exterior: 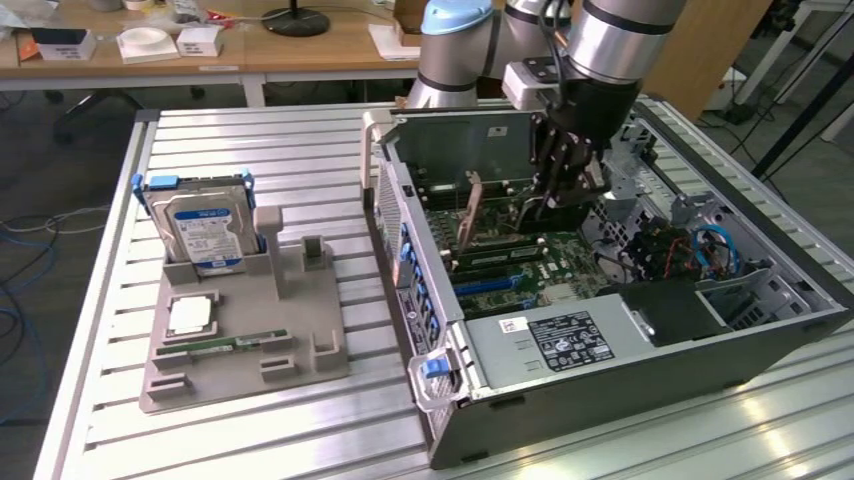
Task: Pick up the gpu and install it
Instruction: 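Insert the gpu into the slot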
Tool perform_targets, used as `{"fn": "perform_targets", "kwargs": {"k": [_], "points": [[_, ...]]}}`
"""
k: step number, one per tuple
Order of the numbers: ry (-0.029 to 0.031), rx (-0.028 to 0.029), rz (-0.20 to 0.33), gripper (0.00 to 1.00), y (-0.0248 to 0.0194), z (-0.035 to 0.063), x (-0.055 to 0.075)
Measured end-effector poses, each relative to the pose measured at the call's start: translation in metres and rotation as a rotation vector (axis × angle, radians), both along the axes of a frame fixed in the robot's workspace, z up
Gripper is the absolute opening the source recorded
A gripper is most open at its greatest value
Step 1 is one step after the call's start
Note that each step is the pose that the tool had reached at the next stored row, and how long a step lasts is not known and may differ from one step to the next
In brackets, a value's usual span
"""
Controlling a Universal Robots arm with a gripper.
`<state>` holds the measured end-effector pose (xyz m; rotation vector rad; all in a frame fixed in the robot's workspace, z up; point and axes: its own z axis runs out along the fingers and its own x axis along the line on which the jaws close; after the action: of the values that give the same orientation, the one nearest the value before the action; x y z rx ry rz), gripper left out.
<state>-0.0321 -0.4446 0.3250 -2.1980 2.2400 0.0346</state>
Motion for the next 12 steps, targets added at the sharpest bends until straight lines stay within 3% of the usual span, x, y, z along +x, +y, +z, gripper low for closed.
{"fn": "perform_targets", "kwargs": {"k": [12], "points": [[-0.0043, 0.0000, 0.000, 0.26, 0.0000, -0.0081, -0.0052]]}}
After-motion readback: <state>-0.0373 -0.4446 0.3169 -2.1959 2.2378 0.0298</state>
